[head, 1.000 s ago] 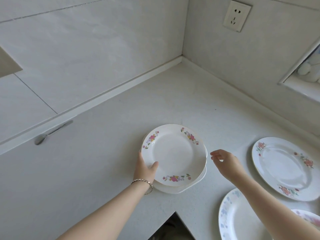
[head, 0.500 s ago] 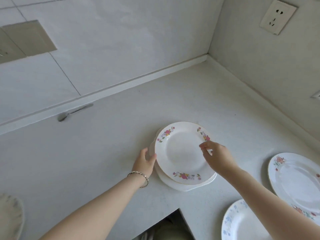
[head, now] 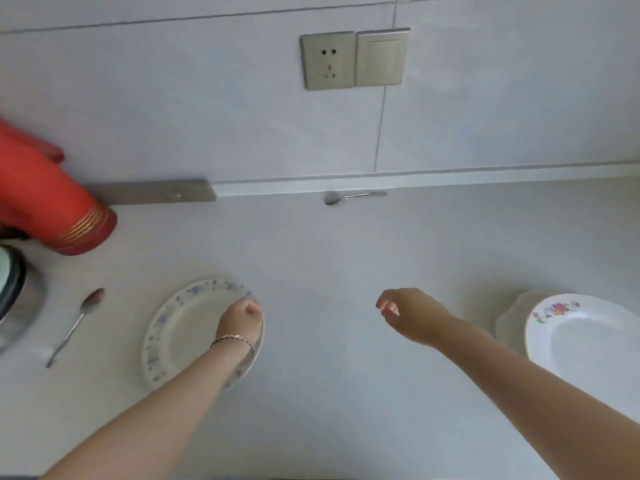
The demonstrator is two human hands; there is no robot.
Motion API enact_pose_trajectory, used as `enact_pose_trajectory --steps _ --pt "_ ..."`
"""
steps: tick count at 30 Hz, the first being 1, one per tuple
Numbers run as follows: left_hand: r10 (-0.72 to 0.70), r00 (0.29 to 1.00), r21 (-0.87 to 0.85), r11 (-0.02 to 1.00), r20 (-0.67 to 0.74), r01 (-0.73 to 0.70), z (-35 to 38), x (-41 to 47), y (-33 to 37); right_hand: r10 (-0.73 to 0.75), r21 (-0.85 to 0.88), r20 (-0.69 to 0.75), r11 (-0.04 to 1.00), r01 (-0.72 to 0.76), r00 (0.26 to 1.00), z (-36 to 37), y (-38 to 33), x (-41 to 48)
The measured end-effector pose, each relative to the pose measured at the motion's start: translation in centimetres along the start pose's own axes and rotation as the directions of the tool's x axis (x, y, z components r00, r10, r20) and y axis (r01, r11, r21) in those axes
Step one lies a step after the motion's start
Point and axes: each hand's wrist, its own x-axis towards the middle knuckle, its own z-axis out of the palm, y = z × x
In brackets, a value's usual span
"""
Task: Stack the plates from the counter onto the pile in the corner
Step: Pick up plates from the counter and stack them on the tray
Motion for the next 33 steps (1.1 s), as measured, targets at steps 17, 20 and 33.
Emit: enact_pose_trajectory --steps 17,20,33 --pt "-0.352 0.934 -0.042 0.936 -0.057 0.35 -10.5 10.8 -11.0 0.104 0.028 0.093 0.994 -0.107 0.99 7.3 -10.4 5.8" --pt "-0.258 0.965 -0.126 0.96 -0.043 0.251 -10.6 10.4 -9.3 0.143 0.046 0.077 0.988 -0.147 0.987 7.0 -9.7 5.3" --pt "0.197 0.98 -0.33 0.925 -0.013 -0.19 -3.9 2.5 5.8 0.441 0.22 -0.085 0.883 -0.415 0.894 3.8 1.0 -3.0"
